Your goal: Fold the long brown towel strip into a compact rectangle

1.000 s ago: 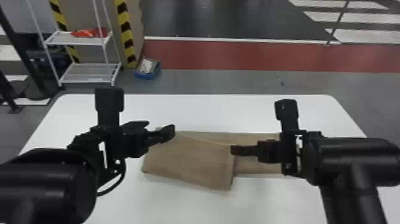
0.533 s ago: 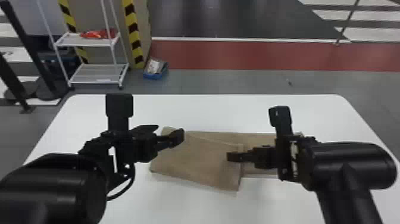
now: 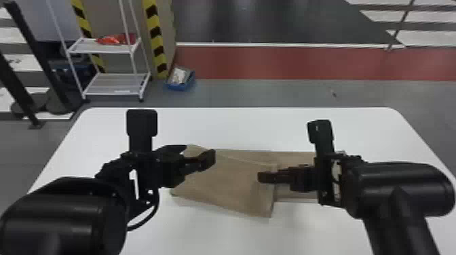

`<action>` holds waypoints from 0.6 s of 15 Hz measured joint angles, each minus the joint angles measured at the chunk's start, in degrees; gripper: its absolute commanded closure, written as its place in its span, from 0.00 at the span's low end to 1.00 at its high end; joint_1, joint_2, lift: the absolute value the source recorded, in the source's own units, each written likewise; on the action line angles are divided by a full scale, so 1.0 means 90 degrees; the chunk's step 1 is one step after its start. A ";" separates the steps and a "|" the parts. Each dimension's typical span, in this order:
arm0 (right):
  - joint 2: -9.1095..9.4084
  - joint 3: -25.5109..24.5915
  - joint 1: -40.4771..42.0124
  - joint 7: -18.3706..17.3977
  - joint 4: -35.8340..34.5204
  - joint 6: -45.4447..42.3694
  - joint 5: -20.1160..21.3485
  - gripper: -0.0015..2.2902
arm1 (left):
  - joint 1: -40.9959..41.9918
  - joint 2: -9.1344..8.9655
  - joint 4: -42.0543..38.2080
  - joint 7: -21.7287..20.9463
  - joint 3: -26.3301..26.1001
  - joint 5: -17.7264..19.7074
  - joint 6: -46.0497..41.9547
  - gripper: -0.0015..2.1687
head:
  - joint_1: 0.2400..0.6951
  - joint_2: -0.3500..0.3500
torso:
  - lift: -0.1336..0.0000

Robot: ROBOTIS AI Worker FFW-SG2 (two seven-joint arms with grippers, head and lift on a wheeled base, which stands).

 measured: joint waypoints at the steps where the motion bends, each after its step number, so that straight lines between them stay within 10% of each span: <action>1: 0.0000 0.0002 -0.0001 0.0007 -0.0005 -0.0021 0.0000 0.15 | 0.0012 0.0000 -0.0005 -0.0010 -0.0005 0.0002 0.0005 0.12 | 1.00 0.50 | 0.07; 9: 0.0000 0.0127 -0.0051 0.0025 0.0058 -0.0070 0.0019 0.22 | 0.0111 0.0000 -0.0082 -0.0041 -0.0047 0.0024 0.0013 0.12 | 1.00 0.50 | 0.07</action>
